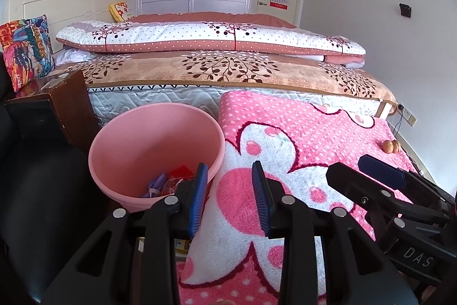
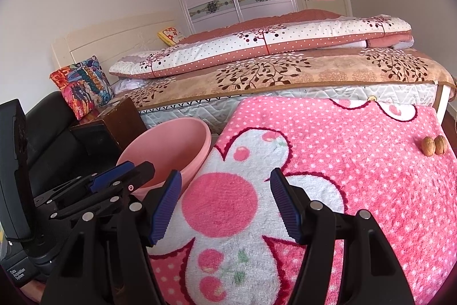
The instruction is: Collect trash
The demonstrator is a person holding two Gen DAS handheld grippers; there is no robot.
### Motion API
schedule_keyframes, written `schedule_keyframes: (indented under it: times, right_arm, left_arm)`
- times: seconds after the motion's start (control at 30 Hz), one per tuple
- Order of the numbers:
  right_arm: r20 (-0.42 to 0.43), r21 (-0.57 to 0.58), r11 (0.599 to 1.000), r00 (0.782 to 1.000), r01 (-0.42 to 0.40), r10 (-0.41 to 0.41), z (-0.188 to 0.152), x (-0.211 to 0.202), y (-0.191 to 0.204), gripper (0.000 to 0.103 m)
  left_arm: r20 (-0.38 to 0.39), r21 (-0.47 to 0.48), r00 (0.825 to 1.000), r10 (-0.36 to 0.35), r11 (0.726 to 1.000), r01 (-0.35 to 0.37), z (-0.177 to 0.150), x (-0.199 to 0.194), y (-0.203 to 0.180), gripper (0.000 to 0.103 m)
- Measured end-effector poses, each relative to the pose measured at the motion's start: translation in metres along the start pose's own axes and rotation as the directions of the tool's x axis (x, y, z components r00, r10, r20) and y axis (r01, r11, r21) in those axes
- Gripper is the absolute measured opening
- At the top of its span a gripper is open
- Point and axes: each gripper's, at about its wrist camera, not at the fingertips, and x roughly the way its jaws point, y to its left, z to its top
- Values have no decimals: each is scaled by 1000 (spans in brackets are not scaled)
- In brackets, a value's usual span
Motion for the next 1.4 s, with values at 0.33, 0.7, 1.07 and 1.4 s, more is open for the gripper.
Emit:
schedule_keyframes:
  times: [0.33,0.7,1.07,1.4]
  right_arm:
    - [-3,1,1000,1000,9,-9,0,0,1,64]
    - [-7,5,1000,1000,11,-11,-2,2,1,64]
    - [-8,4,1000,1000,12,-12,-4,4,0,64]
    - [-12,0,1000,1000,13,-13,-4,5,0,64]
  left_arm:
    - [-6,6,1000,-11,1000,11,-2,1,-1,33]
    - [-10,3,1000,-14,1000,14,-4,2,0,33]
    - [-14,-12,1000,-6,1000,5,-5,4,3,33]
    - [-25,-11,1000,-9,1000,8,-7,5,3,33]
